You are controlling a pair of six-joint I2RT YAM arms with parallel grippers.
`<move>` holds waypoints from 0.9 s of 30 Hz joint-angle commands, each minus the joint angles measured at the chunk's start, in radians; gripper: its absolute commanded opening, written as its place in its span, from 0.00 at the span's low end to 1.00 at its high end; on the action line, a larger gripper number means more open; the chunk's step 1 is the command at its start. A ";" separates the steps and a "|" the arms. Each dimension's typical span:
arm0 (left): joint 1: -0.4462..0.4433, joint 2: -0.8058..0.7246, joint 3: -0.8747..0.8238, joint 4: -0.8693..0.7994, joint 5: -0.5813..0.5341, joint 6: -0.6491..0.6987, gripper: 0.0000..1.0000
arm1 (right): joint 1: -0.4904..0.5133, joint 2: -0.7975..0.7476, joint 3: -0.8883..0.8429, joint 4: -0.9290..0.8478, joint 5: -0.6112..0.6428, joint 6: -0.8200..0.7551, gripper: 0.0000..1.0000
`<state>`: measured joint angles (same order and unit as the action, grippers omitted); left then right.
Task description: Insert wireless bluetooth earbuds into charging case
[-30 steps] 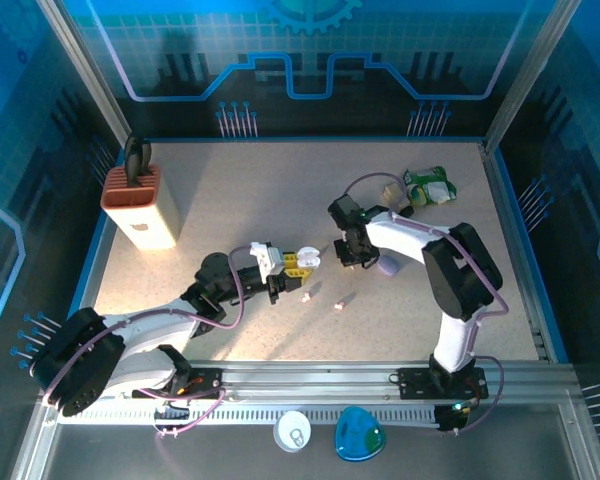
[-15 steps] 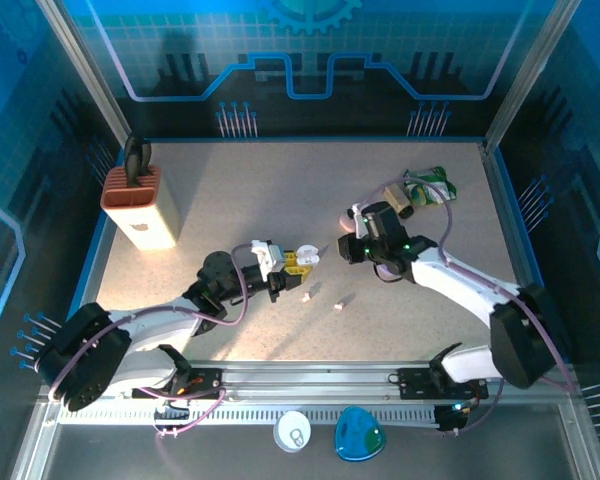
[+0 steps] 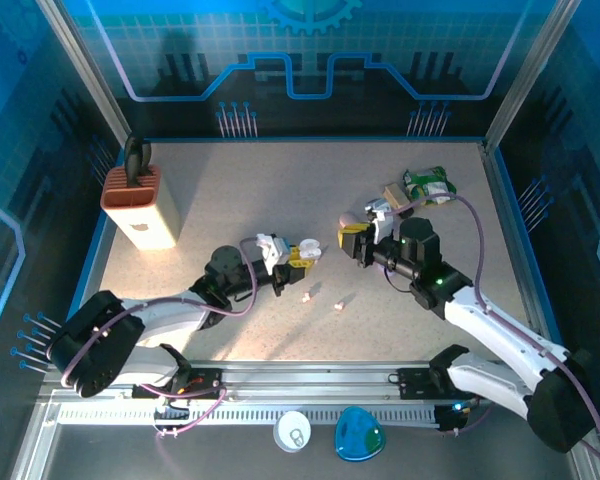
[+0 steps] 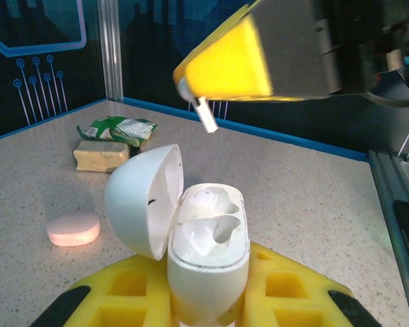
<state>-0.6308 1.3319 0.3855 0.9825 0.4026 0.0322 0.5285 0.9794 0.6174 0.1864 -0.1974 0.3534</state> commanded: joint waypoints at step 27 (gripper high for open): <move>0.008 0.035 0.061 0.065 0.035 -0.074 0.00 | 0.122 0.106 0.040 0.277 -0.158 -0.059 0.23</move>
<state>-0.6308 1.3739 0.4187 1.0012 0.4057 -0.0277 0.6357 1.0798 0.6178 0.4122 -0.3504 0.3153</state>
